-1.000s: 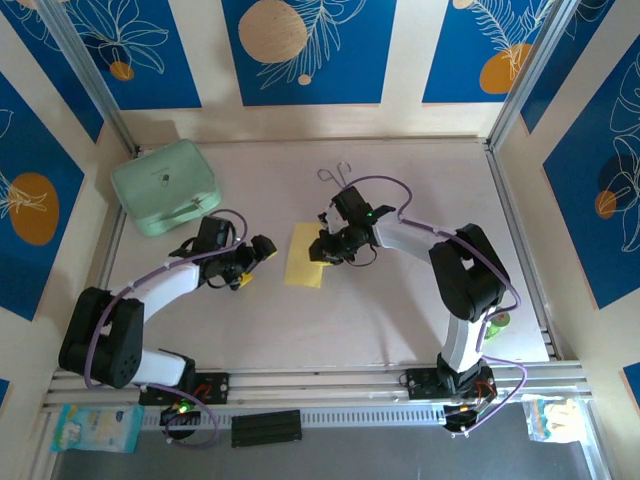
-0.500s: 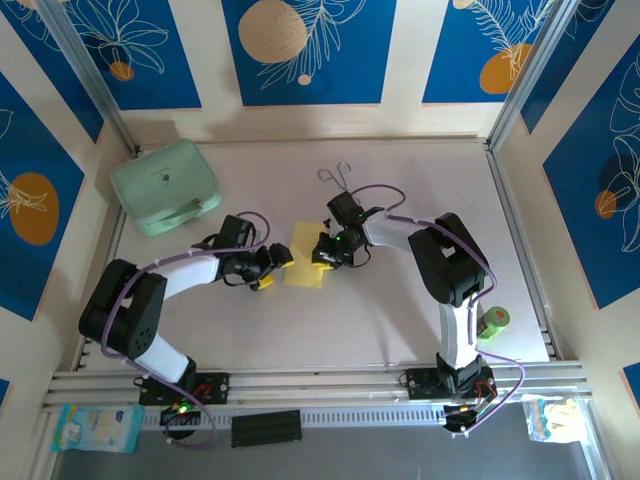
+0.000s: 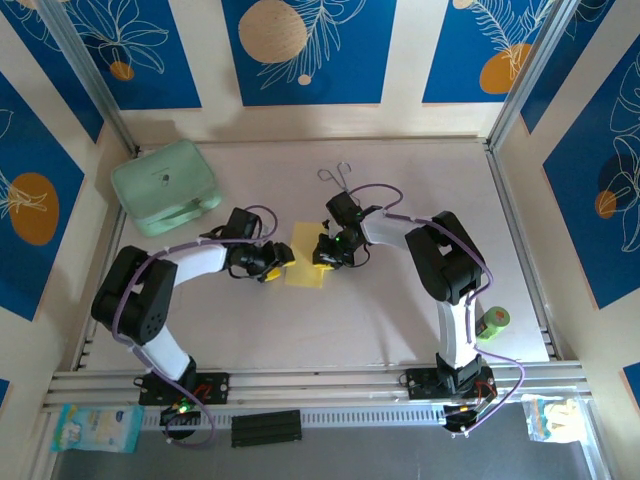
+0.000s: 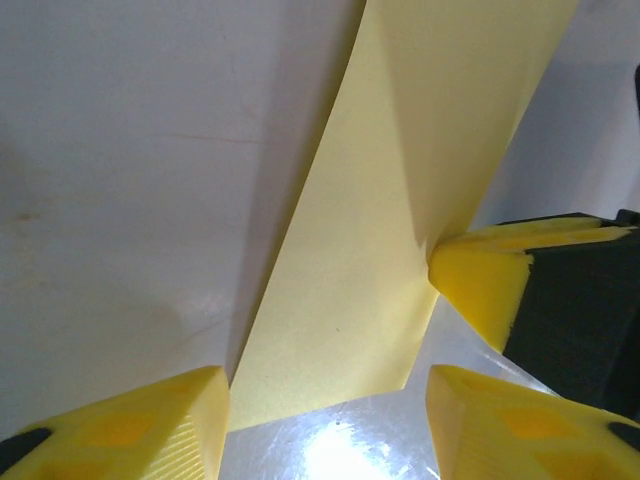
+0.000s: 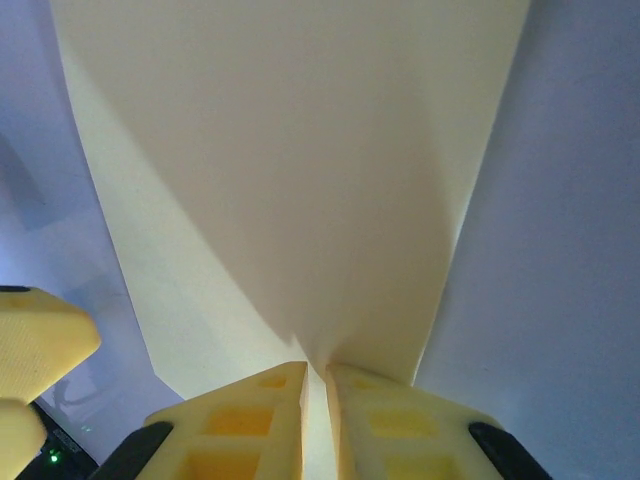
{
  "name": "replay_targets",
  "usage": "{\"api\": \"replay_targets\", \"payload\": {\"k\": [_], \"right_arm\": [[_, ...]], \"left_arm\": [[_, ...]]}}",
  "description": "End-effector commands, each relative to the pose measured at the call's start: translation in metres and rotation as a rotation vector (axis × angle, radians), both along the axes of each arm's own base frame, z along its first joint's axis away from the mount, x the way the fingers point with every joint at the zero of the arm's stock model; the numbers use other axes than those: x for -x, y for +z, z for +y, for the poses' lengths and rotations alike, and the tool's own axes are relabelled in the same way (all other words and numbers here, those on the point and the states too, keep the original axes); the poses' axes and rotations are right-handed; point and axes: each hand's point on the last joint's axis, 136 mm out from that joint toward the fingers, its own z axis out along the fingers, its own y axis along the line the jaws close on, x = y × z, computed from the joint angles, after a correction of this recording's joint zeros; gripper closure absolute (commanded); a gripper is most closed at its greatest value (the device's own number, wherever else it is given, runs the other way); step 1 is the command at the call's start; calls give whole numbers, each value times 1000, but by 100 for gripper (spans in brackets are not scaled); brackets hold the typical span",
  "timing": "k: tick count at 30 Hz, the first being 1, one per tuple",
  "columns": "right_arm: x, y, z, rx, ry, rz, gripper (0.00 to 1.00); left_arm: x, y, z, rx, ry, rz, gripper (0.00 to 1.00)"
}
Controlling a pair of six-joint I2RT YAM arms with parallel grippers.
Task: Fold a paper plane with a square sheet of paper (pick it up from the middle)
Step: Third fold the triangle at the center of the table.
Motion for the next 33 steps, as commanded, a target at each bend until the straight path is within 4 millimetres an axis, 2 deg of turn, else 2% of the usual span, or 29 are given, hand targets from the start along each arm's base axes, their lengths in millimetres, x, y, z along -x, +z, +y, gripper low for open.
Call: {"api": "replay_targets", "payload": {"k": [1,13,20,33], "right_arm": [[14,-28,-21,106,-2,76,84],[15,-33,-22,85,-2,92,84],[16,-37,-23,83,-5,102,84],[19,-41,-26,84,-10,111,84]], "left_arm": [[4,-2,-8,8,-38,26,47],[-24,-3,-1,-149,-157,-72,51],[-42,-4,-11,-153,-222,-96,54],[-42,-11,-18,-141,-285,-91,54]]}}
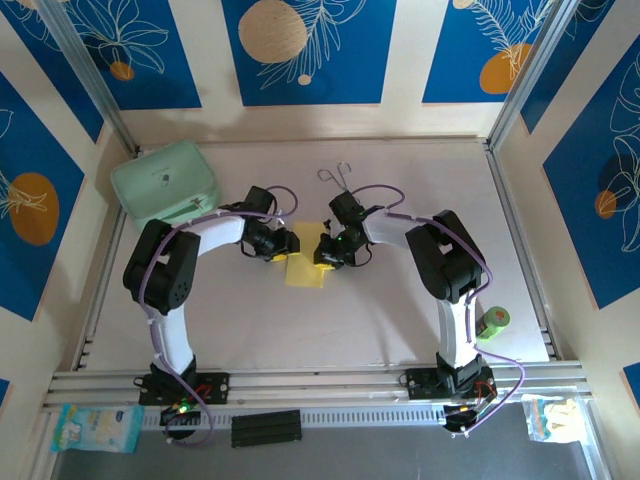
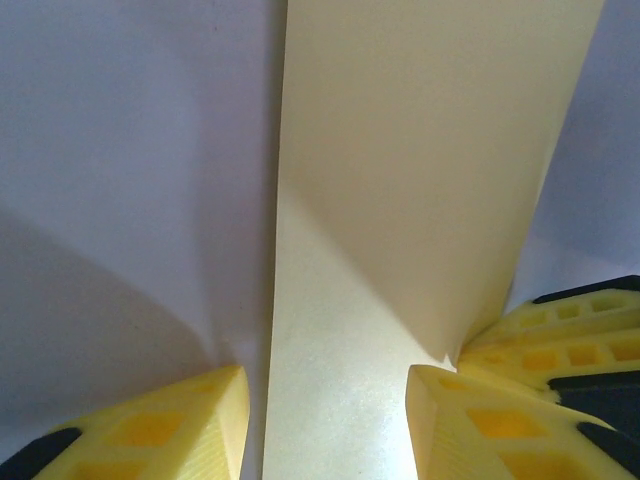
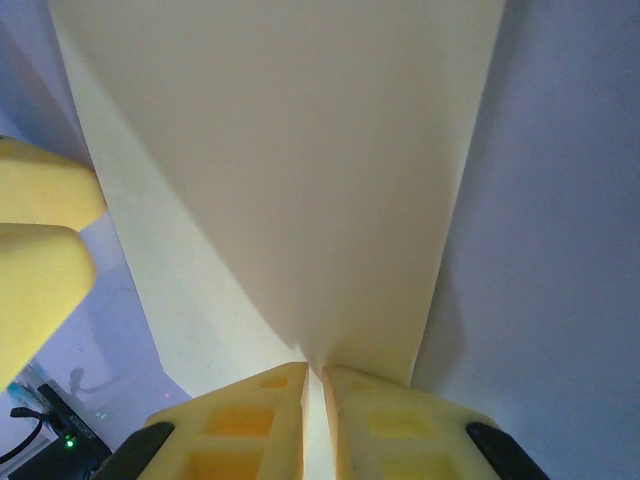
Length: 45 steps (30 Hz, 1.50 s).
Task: Fold a paper plane with a square sheet of paper (pick it up from the middle)
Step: Third fold the triangle at the center of the table.
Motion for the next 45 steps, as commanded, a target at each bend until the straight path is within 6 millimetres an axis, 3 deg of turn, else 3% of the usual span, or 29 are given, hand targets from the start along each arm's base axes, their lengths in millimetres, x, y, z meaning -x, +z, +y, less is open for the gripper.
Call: {"api": "replay_targets", "payload": {"k": [1,7,14,21,33,39,45], "right_arm": [[20,-40,-24,121,-10,92,84],[21,-42,-25,123,-13,96,84],[21,-43,-27,130,-22,104,84],[21,-45,-28,137,-32,111,84],[20,-46,-28,134,-34,115,84],[20,-45,-27,120,-26,109,84],[15,-39,-26,89,-1,79,84]], "left_arm": [[5,0,-5,10,-41,12,54],[8,-6,-7,19,-49,35,52],[17,6,-18,102,-69,54,57],[30,12,-8,90,-39,56,57],[53,14,-15,221,9,112,57],[49,15,-14,218,30,100,61],[33,15,-15,200,43,81,64]]}}
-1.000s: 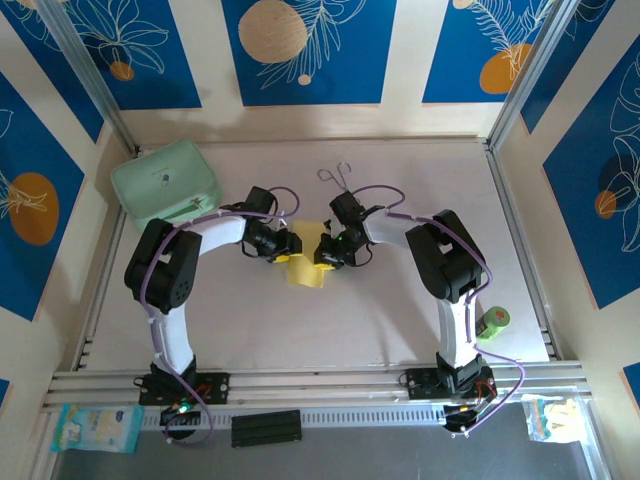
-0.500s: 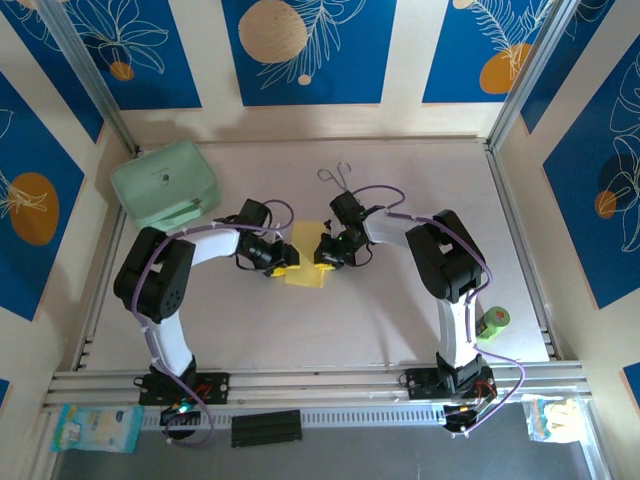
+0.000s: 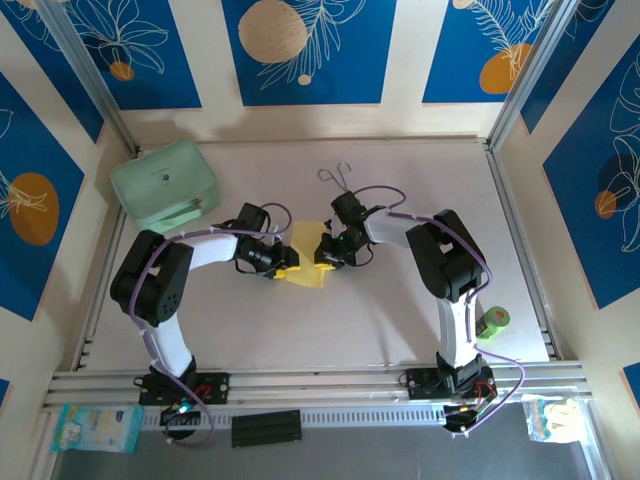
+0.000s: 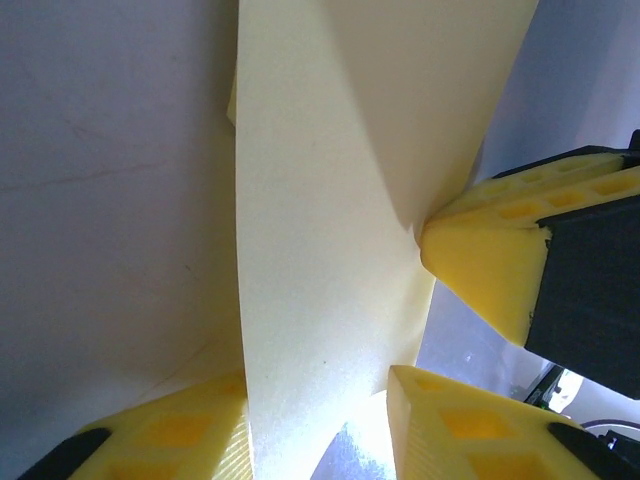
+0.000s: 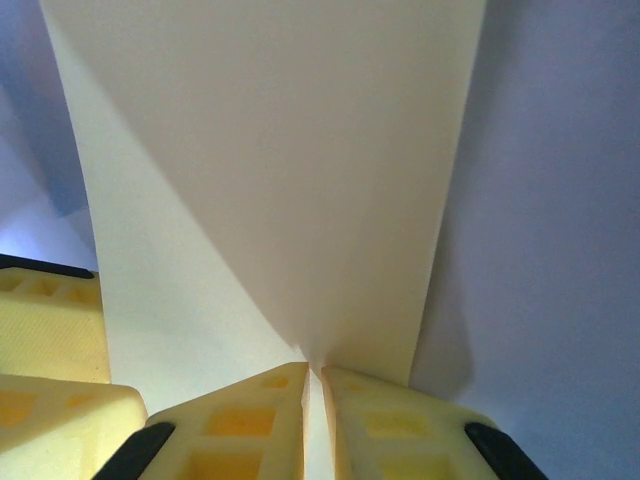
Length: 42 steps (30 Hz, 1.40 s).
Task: Fold a paper plane with a square sheet of paper (pick it up from the middle)
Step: Third fold the triangle at the center of the table.
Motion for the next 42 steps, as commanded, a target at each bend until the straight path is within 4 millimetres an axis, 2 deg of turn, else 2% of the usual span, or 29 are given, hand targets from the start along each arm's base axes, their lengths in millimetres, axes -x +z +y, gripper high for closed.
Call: {"api": "replay_targets", "payload": {"k": [1,7,14,17,20,23,25,30,39,42], "right_arm": [[15,-39,-26,118,0,64,84],[14,-38,-29,115,10,54,84],[6,-28,-25,90,37,-11,83],[-5,-10,-19,58,53,-81,83],[-16,19,-12,3,69,-193,79],[-22,46,-9,-40,87,-331,66],[-21,57,-8,-37,112,-430,57],[-12,69,-5,26,215,-678,41],[21,69,22,-16,489,-1037,38],[26,67,27,-11,538,-1118,36]], "left_arm": [[-16,9,-5,9,6,-33,65],[-30,5,-1,-12,21,-32,70],[-33,1,0,-30,46,-2,82],[-33,1,3,-43,70,7,90],[-34,6,5,-45,102,9,94],[-35,11,5,-39,140,10,95],[-35,15,4,-28,167,15,96],[-36,29,-1,-3,225,18,96],[-37,35,-8,11,253,39,95],[-36,35,-9,14,251,46,95]]}}
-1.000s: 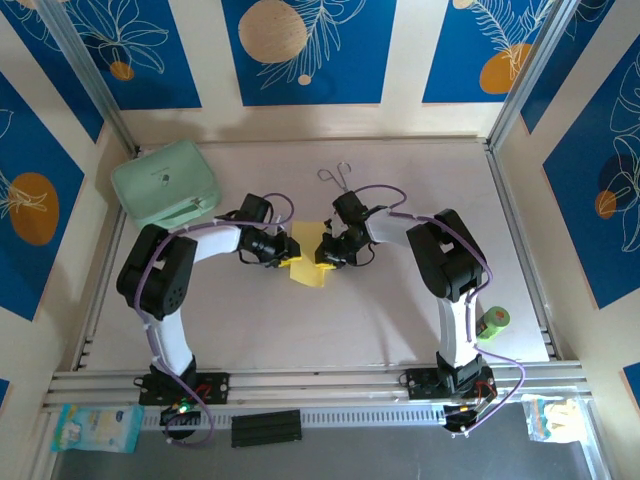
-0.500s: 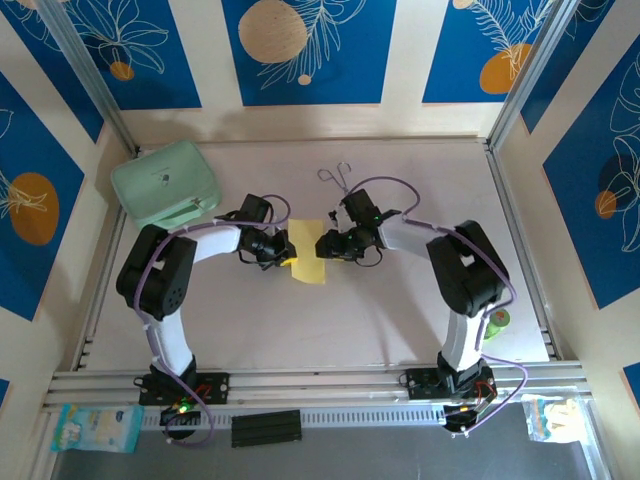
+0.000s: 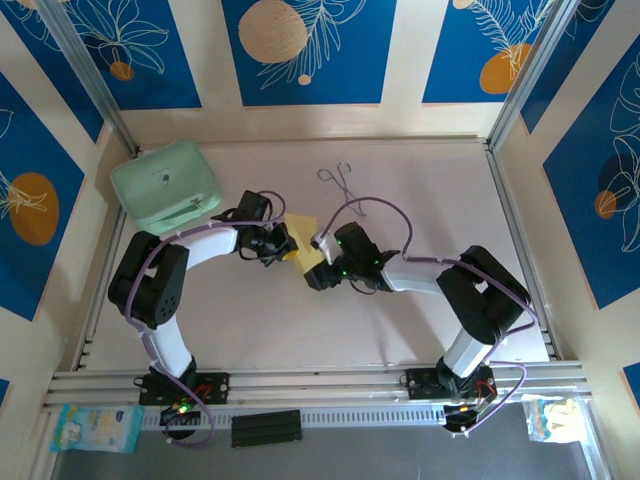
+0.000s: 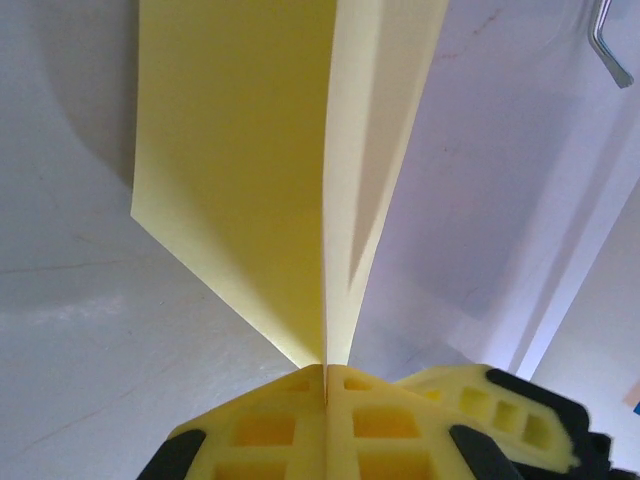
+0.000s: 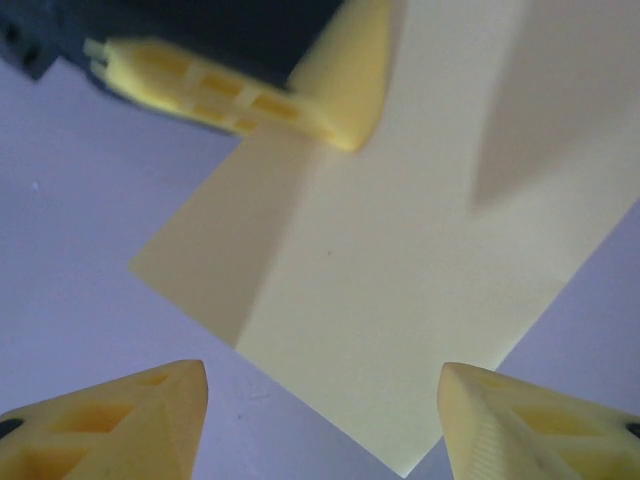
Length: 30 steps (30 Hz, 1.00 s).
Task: Fold a paper plane with a square sheet of paper (pick it up from the middle)
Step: Third fold the triangle at the center of the table.
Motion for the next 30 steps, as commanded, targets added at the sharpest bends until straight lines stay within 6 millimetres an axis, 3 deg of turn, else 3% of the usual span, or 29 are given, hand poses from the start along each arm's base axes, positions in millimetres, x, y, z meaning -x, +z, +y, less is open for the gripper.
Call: {"api": "replay_targets", "payload": {"k": [1,13,19,30], "right_arm": [[-9,27,17,-31,93,-246,35],[-9,14,33,82,175,-467,34],[-14,6,29,152,145,-533,37],[-13,10,25,131,124,-513,60]], "left_arm": [[0,8,-4,11,10,-2,95],[2,7,-5,5,3,3,95],[3,5,-5,4,2,10,95],[4,2,-4,-6,4,17,94]]}}
